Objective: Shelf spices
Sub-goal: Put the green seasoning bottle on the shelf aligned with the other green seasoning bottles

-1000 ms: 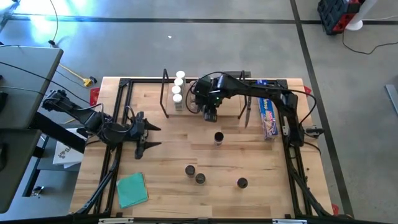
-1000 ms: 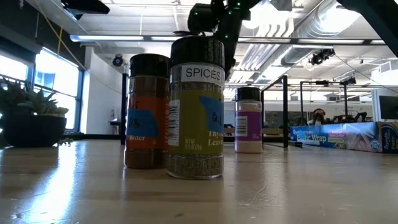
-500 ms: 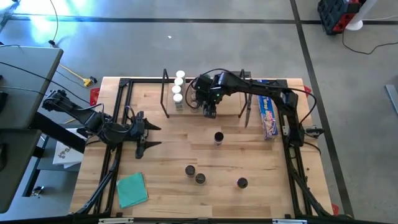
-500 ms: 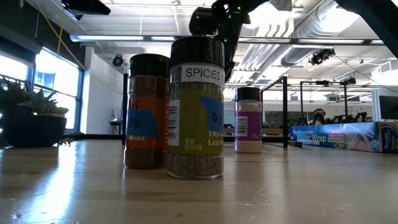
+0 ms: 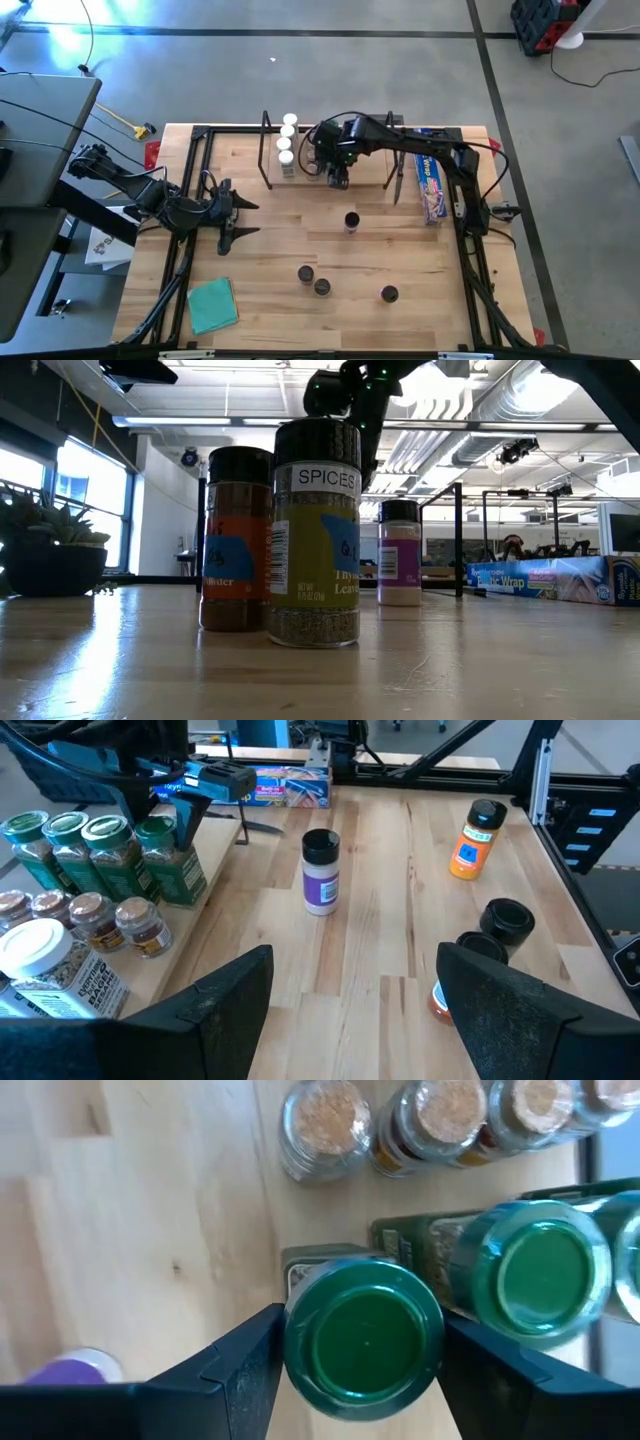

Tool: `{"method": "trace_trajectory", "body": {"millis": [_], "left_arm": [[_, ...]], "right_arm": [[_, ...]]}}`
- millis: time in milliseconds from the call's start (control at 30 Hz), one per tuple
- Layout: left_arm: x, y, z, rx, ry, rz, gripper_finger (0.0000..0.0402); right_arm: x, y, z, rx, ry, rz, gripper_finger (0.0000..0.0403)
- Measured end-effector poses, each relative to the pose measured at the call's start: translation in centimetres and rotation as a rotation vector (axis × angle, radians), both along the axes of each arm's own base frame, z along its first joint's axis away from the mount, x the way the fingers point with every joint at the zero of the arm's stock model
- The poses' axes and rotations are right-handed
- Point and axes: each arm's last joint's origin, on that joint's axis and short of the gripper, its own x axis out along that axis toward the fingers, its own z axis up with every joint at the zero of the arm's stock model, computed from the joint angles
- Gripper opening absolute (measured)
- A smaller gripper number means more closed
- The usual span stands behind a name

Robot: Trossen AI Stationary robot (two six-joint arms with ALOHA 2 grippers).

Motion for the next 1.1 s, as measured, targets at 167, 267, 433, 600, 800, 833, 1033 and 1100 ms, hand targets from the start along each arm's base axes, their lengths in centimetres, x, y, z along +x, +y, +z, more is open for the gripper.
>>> {"method": "trace_trajectory", "body": {"millis": [167,267,433,600,800,833,1033,1100], "left_arm": [[0.0,0.0,0.0,0.002,-0.001,0.005,0.0278],[0.0,0.0,0.0,0.002,-0.001,0.005,0.0278],[0.0,0.0,0.0,0.002,-0.001,0.006,0.0278],[0.0,0.0,0.0,0.002,-0.002,0.006,0.0278],[0.0,0.0,0.0,0.003,-0.002,0.007,0.0278],[0.0,0.0,0.0,0.003,-0.002,0.007,0.0278],[0.0,0.0,0.0,0.003,-0.002,0.007,0.0278],[0.0,0.0,0.0,0.003,-0.002,0.006,0.0278]], "right_arm": [[0.3,1.0,0.0,-0.085,0.037,0.096,0.0227],[0.5,1.7,0.0,-0.1,0.046,0.162,0.0221],[0.7,2.0,0.1,-0.15,0.059,0.181,0.0218],[0.6,1.7,0.1,-0.175,0.068,0.152,0.0218],[0.6,1.7,0.1,-0.175,0.067,0.149,0.0218],[0.6,1.7,0.1,-0.175,0.066,0.149,0.0218],[0.6,1.5,0.1,-0.175,0.062,0.14,0.0219],[0.5,1.3,0.1,-0.173,0.06,0.129,0.0226]]}}
